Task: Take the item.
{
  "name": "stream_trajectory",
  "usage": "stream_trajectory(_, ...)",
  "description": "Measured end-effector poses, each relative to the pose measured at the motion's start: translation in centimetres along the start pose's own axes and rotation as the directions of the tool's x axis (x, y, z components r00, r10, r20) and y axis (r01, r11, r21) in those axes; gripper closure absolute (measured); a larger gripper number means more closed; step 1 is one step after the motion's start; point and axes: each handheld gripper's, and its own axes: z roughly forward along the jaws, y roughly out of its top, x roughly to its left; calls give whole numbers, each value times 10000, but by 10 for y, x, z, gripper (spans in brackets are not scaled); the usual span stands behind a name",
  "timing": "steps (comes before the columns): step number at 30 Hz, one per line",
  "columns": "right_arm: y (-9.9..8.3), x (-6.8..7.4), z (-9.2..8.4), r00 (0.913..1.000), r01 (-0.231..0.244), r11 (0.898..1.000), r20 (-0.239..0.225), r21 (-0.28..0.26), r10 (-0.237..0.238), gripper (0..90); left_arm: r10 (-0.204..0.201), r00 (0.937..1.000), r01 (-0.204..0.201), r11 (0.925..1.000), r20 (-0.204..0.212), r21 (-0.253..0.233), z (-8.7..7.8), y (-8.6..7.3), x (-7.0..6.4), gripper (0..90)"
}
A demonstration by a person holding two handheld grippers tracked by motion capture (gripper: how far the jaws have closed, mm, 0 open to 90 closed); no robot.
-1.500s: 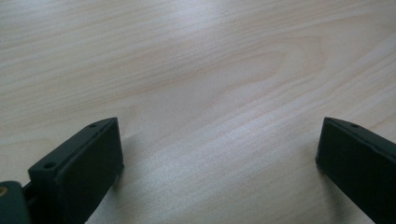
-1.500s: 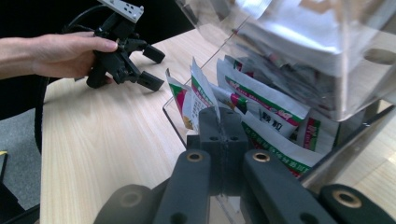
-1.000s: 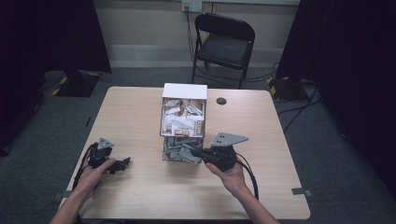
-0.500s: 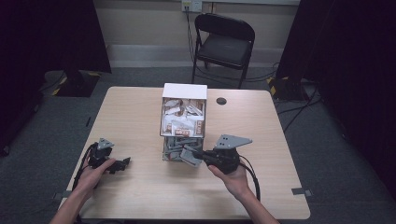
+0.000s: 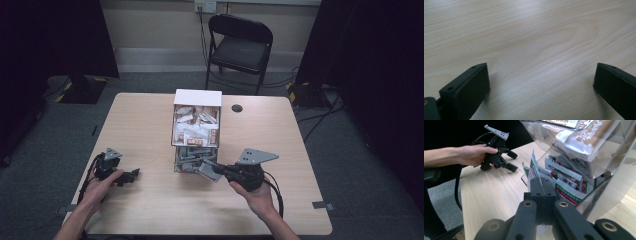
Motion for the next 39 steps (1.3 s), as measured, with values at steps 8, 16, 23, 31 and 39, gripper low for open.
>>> stream_trajectory(8, 3, -2, -16, 9999, -28, 9996, 159, -291, 33, 900, 0, 10000, 0, 10000, 1, -1, 0, 0, 0, 1)
stream_trajectory(16, 2, -7, -29, 9992, -99, 9989, 374, -468, 116, 900, -3, 10000, 3, 10000, 1, -3, 0, 0, 0, 1)
stream_trajectory(23, 3, -13, -39, 9977, -180, 9980, 638, -614, 220, 900, -1, 10000, 1, 10000, 1, 0, 0, 0, 0, 1)
stream_trajectory(31, 3, -24, -47, 9940, -323, 9969, 1020, -722, 396, 900, -4, 10000, 4, 10000, 1, -4, 0, 0, 0, 1)
stream_trajectory(39, 3, -39, -54, 9884, -509, 9951, 1383, -850, 624, 900, -1, 10000, 1, 10000, 0, -2, 0, 0, 0, 1)
